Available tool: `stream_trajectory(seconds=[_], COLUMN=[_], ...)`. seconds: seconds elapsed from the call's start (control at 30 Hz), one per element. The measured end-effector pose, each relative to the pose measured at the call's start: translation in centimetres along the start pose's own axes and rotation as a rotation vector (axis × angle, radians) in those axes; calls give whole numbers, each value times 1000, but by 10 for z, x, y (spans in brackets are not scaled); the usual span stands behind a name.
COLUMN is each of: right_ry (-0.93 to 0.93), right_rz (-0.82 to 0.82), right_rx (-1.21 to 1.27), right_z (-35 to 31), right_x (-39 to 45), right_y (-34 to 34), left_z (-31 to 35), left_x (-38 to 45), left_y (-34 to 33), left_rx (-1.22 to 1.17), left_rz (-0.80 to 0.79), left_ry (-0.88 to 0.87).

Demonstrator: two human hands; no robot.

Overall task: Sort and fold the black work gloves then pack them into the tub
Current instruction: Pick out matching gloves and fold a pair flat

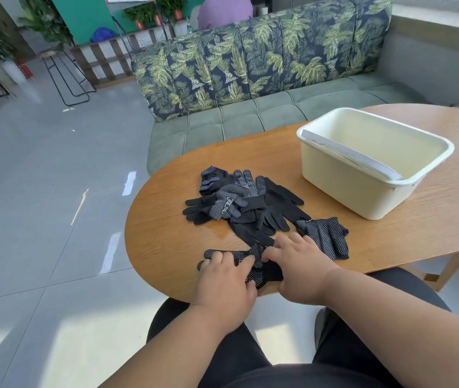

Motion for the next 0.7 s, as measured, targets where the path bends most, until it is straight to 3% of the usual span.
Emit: stream_trajectory(seconds=[0.33, 0.7], right_ry=[-27, 145], right_rz=[64, 373], right_rx=[-47, 171], right_z=[0, -4], right_x=[10, 4], right_y=[4, 8], left_z=[11, -2], left_x=[-5, -12], left_y=[3, -6], left_rx=[52, -143], left_rz=[-8, 40], left_ry=[34, 74])
Point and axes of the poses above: each hand's wrist, its own x-axis towards the middle knuckle, its own y-axis out of the back of the hand, z = x × y, the point moved 2 cm from there along x, towards the middle knuckle, and after that the axes turned 1 degree about y, right-handed, at the moved point
